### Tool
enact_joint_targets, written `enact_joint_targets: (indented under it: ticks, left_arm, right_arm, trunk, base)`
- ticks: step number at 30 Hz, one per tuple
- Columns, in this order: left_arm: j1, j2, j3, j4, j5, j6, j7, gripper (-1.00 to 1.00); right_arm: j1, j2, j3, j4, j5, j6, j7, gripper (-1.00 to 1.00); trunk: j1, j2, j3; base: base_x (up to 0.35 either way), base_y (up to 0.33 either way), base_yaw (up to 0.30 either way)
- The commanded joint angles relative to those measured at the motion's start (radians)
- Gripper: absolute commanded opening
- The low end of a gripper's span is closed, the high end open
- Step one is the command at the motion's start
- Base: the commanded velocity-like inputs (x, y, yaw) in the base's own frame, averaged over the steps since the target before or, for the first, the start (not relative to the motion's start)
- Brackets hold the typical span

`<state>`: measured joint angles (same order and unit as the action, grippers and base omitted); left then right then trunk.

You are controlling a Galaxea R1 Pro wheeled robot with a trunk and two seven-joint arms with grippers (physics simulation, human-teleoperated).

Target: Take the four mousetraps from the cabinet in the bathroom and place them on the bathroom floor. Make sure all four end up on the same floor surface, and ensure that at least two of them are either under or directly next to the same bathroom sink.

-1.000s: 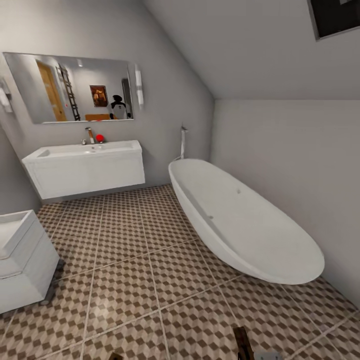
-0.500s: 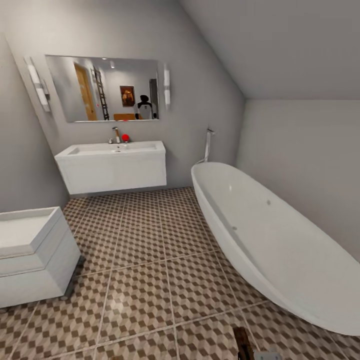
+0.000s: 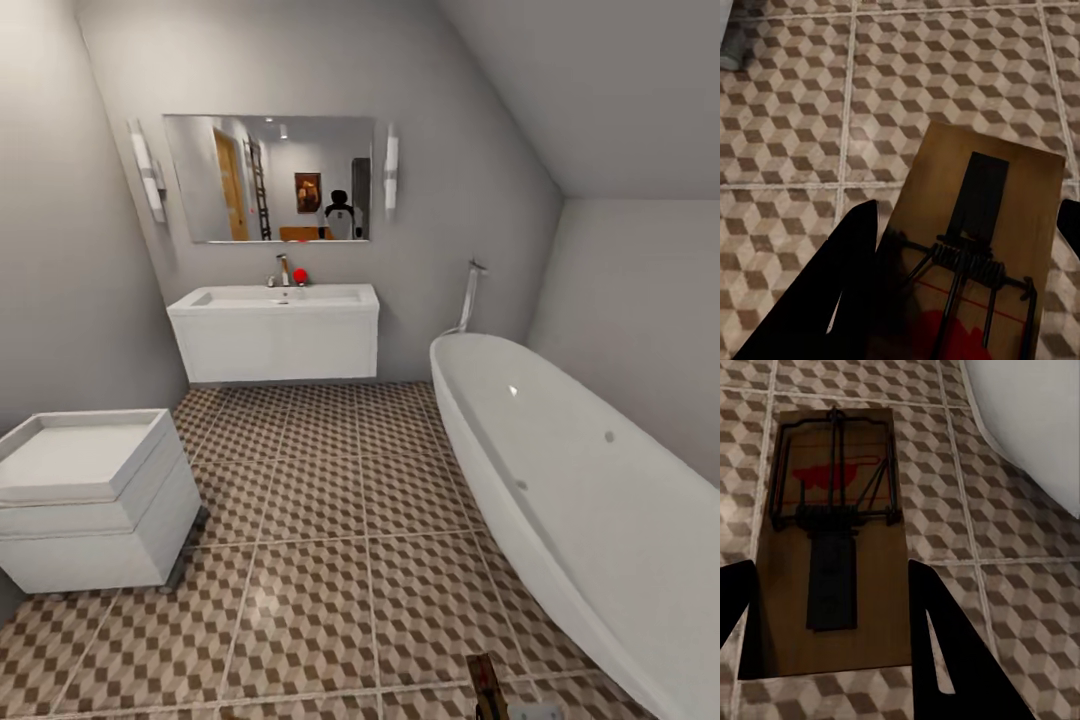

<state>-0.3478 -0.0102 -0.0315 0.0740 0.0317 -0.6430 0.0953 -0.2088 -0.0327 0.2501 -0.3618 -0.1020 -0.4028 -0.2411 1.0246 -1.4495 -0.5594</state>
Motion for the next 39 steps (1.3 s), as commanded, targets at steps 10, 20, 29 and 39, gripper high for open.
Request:
enact_joint_targets:
  ticks: [10, 20, 29, 39]
  left_arm:
    - [-0.002, -0.001, -0.004, 0.004, 0.002, -0.006, 0.004, -1.0]
    - [-0.002, -0.001, -0.004, 0.004, 0.002, -0.006, 0.004, -1.0]
    - [-0.002, -0.001, -0.004, 0.004, 0.002, -0.006, 0.004, -1.0]
    - [-0.002, -0.001, -0.004, 0.004, 0.002, -0.006, 0.004, -1.0]
  right_arm:
    - [0.0, -0.001, 0.009, 0.0, -0.012, -0.004, -0.007, -1.0]
    - [-0.001, -0.001, 0.01, 0.0, -0.012, -0.004, -0.007, -1.0]
    - [0.0, -0.001, 0.01, 0.0, -0.012, -0.004, -0.007, -1.0]
    - [0.0, -0.001, 0.011, 0.0, -0.012, -0.004, -0.006, -1.0]
  trunk:
    - [0.0, -0.001, -0.001]
    - [0.0, -0.001, -0.001]
    - [0.0, -0.001, -0.001]
    - [0.0, -0.001, -0.001]
  base:
    - [0.283, 0.0, 0.077]
    - [0.302, 0.008, 0.0]
    - [0.308, 0.088, 0.0]
    - [0.306, 0.135, 0.0]
